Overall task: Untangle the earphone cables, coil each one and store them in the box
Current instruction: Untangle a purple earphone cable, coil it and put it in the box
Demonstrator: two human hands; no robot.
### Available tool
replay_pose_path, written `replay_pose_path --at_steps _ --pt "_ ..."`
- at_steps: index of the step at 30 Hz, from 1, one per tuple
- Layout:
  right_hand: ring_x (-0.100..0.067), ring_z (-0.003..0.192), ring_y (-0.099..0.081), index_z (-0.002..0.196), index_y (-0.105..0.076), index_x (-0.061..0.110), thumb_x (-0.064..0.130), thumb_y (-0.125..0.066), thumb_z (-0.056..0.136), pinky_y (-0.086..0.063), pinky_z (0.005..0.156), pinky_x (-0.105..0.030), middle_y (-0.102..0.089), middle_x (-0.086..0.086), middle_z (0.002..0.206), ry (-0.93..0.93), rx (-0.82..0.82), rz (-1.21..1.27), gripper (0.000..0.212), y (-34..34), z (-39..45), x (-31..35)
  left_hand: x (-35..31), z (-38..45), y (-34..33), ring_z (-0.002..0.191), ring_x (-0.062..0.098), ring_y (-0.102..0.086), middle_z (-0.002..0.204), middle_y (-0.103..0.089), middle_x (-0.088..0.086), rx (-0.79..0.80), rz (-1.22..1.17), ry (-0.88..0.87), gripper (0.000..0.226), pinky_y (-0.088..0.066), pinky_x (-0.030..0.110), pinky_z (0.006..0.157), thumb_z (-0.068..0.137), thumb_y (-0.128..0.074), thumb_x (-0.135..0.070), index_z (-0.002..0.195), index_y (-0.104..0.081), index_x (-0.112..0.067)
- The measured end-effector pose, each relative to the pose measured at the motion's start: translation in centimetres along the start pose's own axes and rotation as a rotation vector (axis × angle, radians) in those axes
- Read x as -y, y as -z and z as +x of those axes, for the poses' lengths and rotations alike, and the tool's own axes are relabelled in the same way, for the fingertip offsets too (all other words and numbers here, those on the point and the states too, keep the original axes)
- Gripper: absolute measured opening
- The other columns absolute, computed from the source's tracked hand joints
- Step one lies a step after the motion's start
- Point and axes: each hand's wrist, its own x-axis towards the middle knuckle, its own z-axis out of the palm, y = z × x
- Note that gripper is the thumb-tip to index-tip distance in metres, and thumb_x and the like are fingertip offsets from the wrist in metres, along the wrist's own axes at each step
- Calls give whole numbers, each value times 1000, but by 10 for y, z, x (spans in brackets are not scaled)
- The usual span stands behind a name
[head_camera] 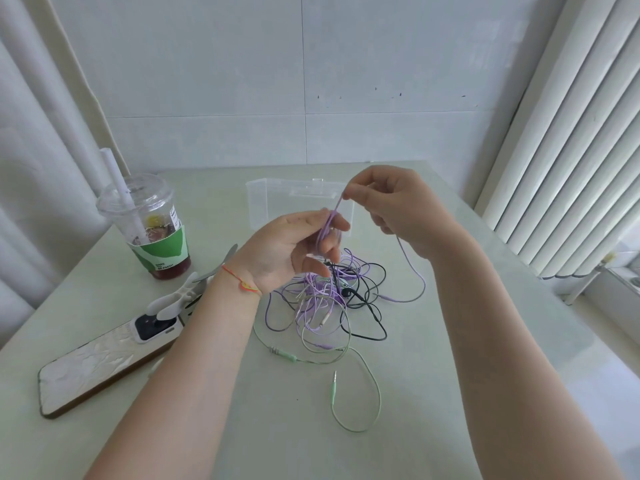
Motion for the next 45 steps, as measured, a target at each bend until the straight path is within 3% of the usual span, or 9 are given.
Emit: replay_pose_path --at_steps 7,12,19,22,25,29,36,41,45 --pt "-11 45 -33 75 -66 23 22 -62 93 -25 45 -21 -40 -2 58 -14 8 18 18 -12 2 -7 -10 -5 -10 78 10 -65 71 -59 -5 72 -358 -58 38 -51 20 45 93 -40 -33 84 -75 -20" --pt "-9 42 -37 82 -70 27 25 -58 95 -32 44 -19 -46 5 52 -74 223 -185 18 -24 0 -9 -10 3 -7 120 23 -61 117 -70 0 -101 -549 -208 22 -58 22 62 94 -49 -23 96 -70 -16" --pt "-17 44 -37 86 -74 15 22 -61 91 -34 44 -22 -44 7 46 -107 363 -302 16 -22 -7 1 0 9 5 112 17 -65 113 -69 3 -400 -100 -241 17 -58 28 63 98 -51 -20 96 -67 -14" --pt "-13 39 -40 84 -73 14 23 -61 90 -36 47 -23 -45 10 44 -74 284 -349 16 -15 -7 5 3 9 5 82 6 -68 93 -71 2 -432 87 -150 17 -57 26 57 97 -55 -19 98 -70 -11" --pt "-10 40 -46 82 -70 14 32 -62 92 -39 46 -19 -50 11 43 -49 222 -367 22 -9 -6 7 4 9 2 79 14 -60 75 -67 0 -413 141 -77 15 -56 25 53 94 -60 -20 96 -72 -12" --pt "-14 64 -59 80 -66 12 29 -63 91 -50 67 -32 -64 3 65 -25 129 -314 21 -5 -4 5 4 8 0 93 16 -66 93 -74 6 -294 203 9 19 -57 27 58 94 -59 -24 99 -72 -11" --pt "-13 48 -45 75 -66 16 26 -65 90 -37 54 -26 -50 3 54 17 33 -227 18 -2 -2 1 -1 1 -2 83 22 -62 74 -62 1 -55 183 108 27 -56 29 56 102 -42 -23 98 -65 -10" --pt "-18 54 -34 74 -67 19 29 -69 87 -29 54 -29 -42 1 55 4 -36 -70 17 -4 4 -8 -8 -1 -6 74 17 -60 70 -51 2 55 -50 116 34 -55 27 52 96 -41 -29 89 -70 -13" --pt "-13 47 -36 70 -66 24 22 -62 92 -31 49 -24 -43 3 53 -45 -6 -65 22 -9 6 -15 -12 -1 -9 75 13 -64 70 -54 -1 13 -322 32 27 -55 24 47 92 -46 -28 85 -69 -15"
